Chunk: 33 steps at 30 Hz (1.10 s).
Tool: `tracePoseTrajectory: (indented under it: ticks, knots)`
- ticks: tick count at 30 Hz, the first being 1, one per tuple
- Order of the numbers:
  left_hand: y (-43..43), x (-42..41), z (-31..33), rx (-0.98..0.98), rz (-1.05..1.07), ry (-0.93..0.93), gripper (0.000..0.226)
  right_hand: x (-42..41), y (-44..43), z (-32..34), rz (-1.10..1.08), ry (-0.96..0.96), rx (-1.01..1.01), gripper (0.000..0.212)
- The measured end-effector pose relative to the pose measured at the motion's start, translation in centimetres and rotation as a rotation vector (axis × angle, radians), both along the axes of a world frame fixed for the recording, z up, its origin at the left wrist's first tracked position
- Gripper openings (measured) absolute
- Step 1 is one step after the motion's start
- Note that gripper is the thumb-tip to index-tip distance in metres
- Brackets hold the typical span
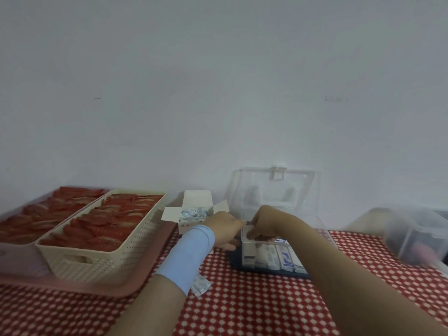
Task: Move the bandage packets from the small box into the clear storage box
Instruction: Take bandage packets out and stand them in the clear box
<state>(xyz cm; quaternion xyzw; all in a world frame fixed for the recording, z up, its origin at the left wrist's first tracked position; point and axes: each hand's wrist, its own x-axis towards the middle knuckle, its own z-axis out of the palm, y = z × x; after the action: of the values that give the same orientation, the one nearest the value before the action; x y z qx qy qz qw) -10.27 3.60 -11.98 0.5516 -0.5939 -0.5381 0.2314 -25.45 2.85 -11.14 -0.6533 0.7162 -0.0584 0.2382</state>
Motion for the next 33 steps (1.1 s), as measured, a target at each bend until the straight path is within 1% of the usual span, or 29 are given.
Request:
tracePoseTrajectory:
  ticks: [3, 6, 9, 11, 12, 14, 17, 19, 20, 21, 22, 23, 25, 27, 28, 30, 32, 33]
  knots:
    - [0.2, 0.1, -0.1, -0.025, -0.005, -0.023, 0.030, 1.0, 0.2, 0.0, 0.038, 0.149, -0.008, 0.041]
    - [0.4, 0.1, -0.1, -0.067, -0.042, -0.081, 0.021, 1.4, 0.2, -0.1, 0.027, 0.184, -0.040, 0.038]
    - [0.7, 0.0, 0.2, -0.071, -0.026, -0.086, 0.025, 1.4, 0.0, -0.4, 0.003, 0.173, -0.087, 0.029]
    - [0.8, -0.1, 0.1, -0.103, -0.052, -0.135, 0.027, 1.5, -0.1, -0.6, -0.012, 0.157, -0.104, 0.029]
    - [0.9, -0.1, 0.1, -0.126, -0.059, -0.161, 0.029, 1.4, -0.1, -0.6, -0.020, 0.143, -0.104, 0.027]
    - [1.0, -0.1, 0.1, -0.158, -0.031, -0.155, 0.035, 1.5, 0.2, -0.6, -0.025, 0.154, -0.069, 0.023]
    - [1.4, 0.0, 0.4, -0.158, -0.027, -0.159, 0.037, 1.7, 0.7, -0.5, -0.016, 0.193, -0.041, 0.029]
    - [1.5, 0.3, 0.5, -0.172, -0.093, -0.207, 0.032, 1.5, 0.9, -0.2, -0.014, 0.148, -0.040, 0.027]
    - [1.6, 0.5, 0.5, -0.168, -0.100, -0.223, 0.029, 1.3, 1.0, 0.0, -0.029, 0.106, -0.051, 0.025]
    - [1.7, 0.8, 0.7, -0.142, -0.097, -0.198, 0.026, 1.0, 1.1, 0.3, -0.046, 0.072, -0.091, 0.024]
    - [1.7, 1.2, 0.6, -0.128, -0.084, -0.158, 0.026, 0.7, 1.2, 0.7, -0.063, 0.051, -0.142, 0.023]
    - [1.8, 1.7, 0.7, -0.149, -0.079, -0.170, 0.026, 0.4, 1.4, 1.3, -0.071, 0.040, -0.205, 0.022]
    - [1.8, 3.1, 1.0, -0.243, -0.103, -0.267, 0.029, 0.5, 2.3, 2.6, -0.061, 0.021, -0.364, 0.021]
    - [1.8, 4.8, 0.8, -0.367, -0.199, -0.457, 0.028, 1.9, 3.9, 4.0, -0.028, -0.076, -0.518, 0.020]
    - [2.0, 5.7, 0.8, -0.434, -0.243, -0.556, 0.027, 2.9, 4.8, 4.7, 0.004, -0.134, -0.546, 0.019]
    - [2.6, 7.1, 0.5, -0.491, -0.267, -0.657, 0.030, 5.2, 6.7, 5.4, 0.113, -0.185, -0.492, 0.017]
    - [3.4, 8.3, -0.4, -0.506, -0.266, -0.729, 0.031, 7.3, 7.9, 5.1, 0.222, -0.151, -0.356, 0.016]
    - [3.6, 8.6, -1.0, -0.476, -0.258, -0.762, 0.032, 8.1, 8.2, 4.5, 0.258, -0.121, -0.285, 0.015]
